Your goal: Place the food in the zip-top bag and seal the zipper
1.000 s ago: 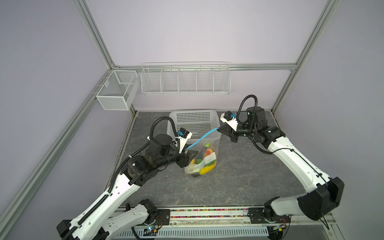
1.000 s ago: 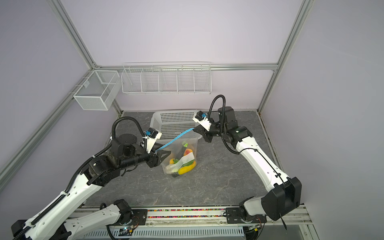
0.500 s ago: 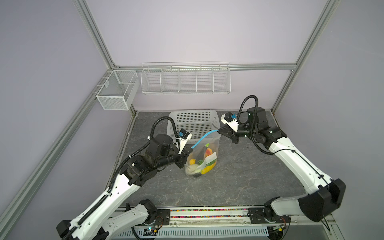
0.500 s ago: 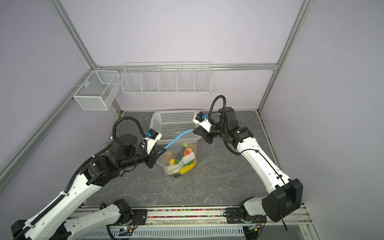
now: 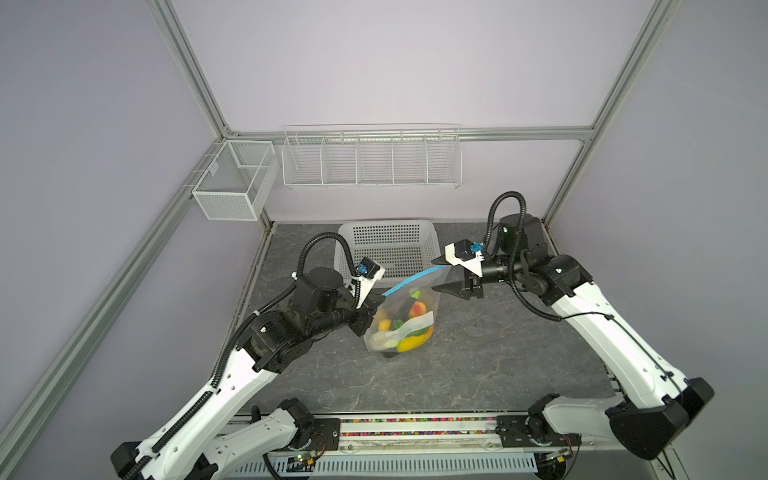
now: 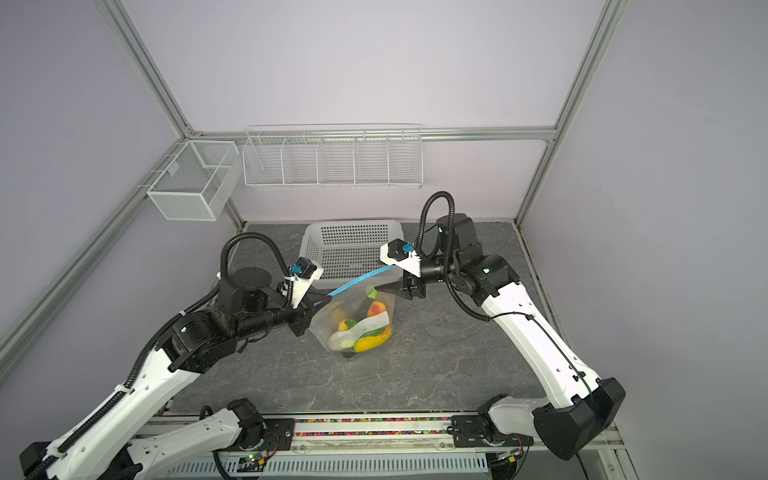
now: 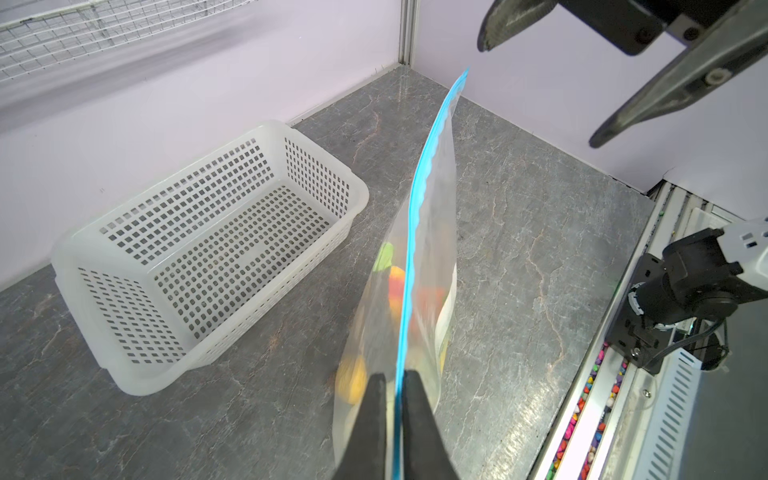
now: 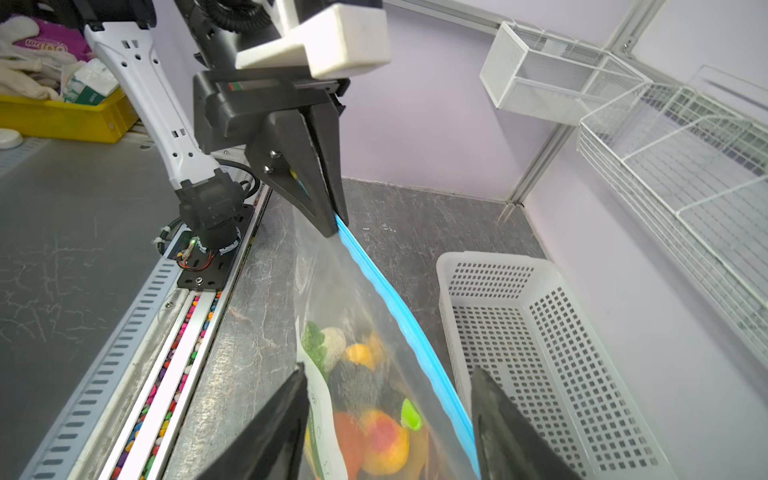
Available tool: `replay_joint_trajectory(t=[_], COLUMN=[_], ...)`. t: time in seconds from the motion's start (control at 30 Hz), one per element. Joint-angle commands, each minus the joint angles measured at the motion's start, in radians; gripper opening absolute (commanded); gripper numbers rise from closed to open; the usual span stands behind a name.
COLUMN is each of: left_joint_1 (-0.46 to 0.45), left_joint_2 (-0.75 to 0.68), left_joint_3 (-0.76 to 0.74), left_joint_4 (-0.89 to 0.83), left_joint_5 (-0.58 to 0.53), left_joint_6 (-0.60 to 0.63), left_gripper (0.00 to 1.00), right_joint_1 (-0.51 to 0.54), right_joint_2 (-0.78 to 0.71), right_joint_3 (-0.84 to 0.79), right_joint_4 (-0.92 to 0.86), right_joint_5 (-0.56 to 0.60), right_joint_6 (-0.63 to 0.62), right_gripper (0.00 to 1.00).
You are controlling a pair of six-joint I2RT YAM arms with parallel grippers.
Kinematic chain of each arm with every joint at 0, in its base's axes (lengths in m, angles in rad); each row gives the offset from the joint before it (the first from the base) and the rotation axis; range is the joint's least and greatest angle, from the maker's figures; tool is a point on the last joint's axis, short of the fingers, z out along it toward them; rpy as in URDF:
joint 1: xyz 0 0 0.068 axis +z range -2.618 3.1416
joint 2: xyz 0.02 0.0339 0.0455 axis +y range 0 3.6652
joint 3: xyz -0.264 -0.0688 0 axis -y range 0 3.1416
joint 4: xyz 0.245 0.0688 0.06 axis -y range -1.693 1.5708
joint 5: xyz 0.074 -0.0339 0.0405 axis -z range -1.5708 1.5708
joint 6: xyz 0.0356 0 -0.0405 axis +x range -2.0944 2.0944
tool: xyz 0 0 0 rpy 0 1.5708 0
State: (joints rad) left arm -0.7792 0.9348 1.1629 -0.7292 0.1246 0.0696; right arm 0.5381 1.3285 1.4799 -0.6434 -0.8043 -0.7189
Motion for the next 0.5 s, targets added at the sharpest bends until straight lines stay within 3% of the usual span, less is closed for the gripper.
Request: replay_joint_trajectory(t=[0.0, 0.2, 0.47], left_joint_1=[0.005, 0.005, 0.006], left_joint_2=[-0.023, -0.051, -0.052], left_joint_3=[0.009, -0.018, -0.027], left_joint_4=[0.041, 0.077, 0.074], left_joint_5=[0.006, -0.008, 0.004], left_joint_6=[0.047, 0.068, 0.084], left_gripper=[0.02, 0.02, 0.03], right_joint_1=[0.046, 0.094, 0.143], right_joint_2=[0.074, 0.218, 0.297], right_joint_3=[0.084, 0.252, 0.32], right_joint_4=[-0.098, -0.254, -0.307], right_joint_5=[0.002, 0.073, 0.118], right_joint_6=[-0.135, -0.219, -0.246], right_gripper=[0.63, 0.59, 0.56])
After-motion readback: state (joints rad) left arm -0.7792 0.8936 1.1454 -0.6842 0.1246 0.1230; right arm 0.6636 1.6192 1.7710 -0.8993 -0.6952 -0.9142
